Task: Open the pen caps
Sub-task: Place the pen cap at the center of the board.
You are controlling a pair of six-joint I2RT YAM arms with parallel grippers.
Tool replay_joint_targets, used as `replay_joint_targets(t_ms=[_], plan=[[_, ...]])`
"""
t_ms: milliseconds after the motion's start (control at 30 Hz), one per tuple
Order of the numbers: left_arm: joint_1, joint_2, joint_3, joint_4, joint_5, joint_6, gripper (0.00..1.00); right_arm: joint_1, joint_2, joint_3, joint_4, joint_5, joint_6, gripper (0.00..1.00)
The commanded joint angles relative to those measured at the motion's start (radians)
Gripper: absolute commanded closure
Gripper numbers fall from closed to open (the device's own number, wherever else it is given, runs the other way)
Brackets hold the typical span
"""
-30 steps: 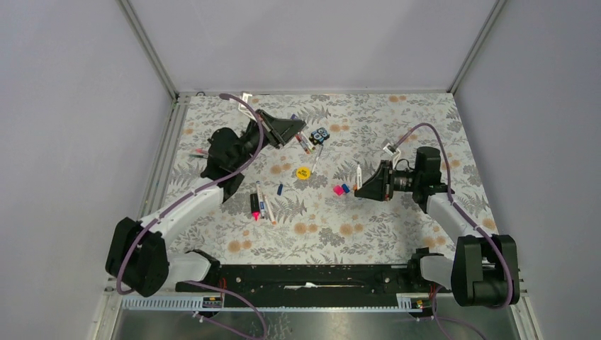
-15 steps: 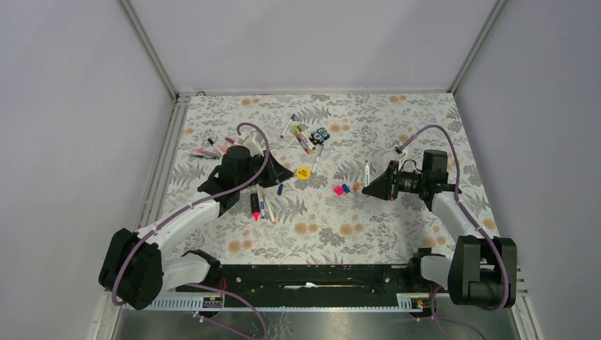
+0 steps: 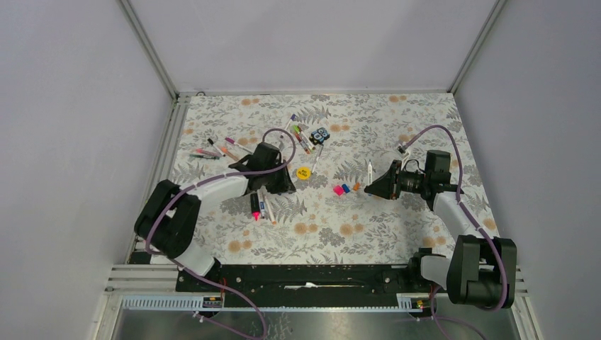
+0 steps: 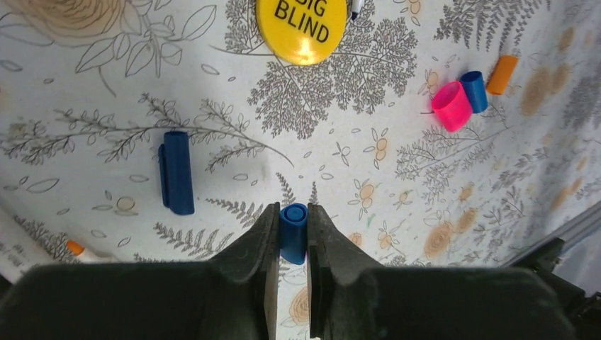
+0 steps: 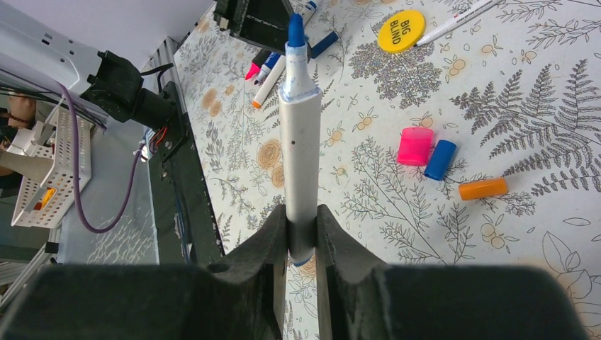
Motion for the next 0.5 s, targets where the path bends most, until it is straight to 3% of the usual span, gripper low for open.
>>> replay_joint_targets(t_ms=[0, 467], plan=[[-0.027, 0.067, 0.106, -0.073, -0.097, 0.054, 0.95, -0.008, -0.002, 0.027, -0.003, -0.013, -0.021, 1.00], [-0.033, 0.196, 0.217, -0.196, -0.208, 0.107, 0.89, -0.012, -0.005, 0.026, -0.003, -0.030, -0.023, 1.00]])
